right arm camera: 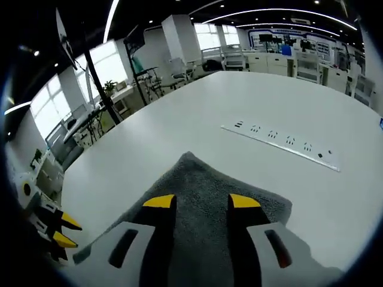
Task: Fold the towel on the table until its edges align and the towel forms a compact rectangular stack.
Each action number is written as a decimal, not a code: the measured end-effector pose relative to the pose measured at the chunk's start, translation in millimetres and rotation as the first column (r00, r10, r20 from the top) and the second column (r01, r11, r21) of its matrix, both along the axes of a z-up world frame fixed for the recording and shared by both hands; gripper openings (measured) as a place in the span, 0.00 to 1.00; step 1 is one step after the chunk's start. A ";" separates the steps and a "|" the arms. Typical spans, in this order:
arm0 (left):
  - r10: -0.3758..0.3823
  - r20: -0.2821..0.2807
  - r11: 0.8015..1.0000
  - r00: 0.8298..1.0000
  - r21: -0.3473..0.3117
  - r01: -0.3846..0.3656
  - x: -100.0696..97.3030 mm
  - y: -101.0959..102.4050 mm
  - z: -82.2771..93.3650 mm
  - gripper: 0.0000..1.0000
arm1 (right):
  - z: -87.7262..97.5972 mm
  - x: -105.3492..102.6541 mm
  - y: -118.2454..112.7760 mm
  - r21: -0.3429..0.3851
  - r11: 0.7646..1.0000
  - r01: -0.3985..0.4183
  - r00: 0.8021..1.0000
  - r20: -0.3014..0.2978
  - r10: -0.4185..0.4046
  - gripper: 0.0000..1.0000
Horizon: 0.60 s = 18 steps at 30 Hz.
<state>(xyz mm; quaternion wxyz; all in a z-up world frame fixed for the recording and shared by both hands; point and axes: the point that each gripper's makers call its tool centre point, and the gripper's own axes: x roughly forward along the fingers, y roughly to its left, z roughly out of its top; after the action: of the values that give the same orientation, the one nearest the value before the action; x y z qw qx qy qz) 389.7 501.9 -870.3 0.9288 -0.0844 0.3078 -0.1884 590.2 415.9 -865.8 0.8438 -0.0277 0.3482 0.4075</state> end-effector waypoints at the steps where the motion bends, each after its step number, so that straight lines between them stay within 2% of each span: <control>1: -0.007 0.004 1.000 1.000 0.006 0.007 3.6 0.3 0.3 0.24 | 0.1 -2.1 -3.2 0.002 1.000 0.002 1.000 0.000 -0.002 0.35; 5: -0.019 0.003 0.999 1.000 0.050 0.019 18.9 3.9 -0.5 0.24 | -1.6 -9.0 -15.9 -0.015 1.000 0.002 1.000 0.004 -0.002 0.37; 12: -0.034 0.006 0.996 0.999 0.077 0.033 43.9 7.5 -0.9 0.25 | -3.6 -14.7 -36.7 -0.011 0.999 0.037 0.999 -0.010 -0.038 0.40; 18: -0.058 -0.023 0.994 0.998 0.093 0.060 54.2 3.7 -8.4 0.24 | -6.8 -20.7 -50.6 -0.011 0.998 0.060 0.998 -0.018 -0.060 0.40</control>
<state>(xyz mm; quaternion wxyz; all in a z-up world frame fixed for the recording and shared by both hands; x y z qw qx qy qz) 443.9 505.6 -878.8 0.9226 -0.0335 0.3279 -0.2003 569.5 365.3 -872.6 0.8523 -0.0178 0.3587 0.3803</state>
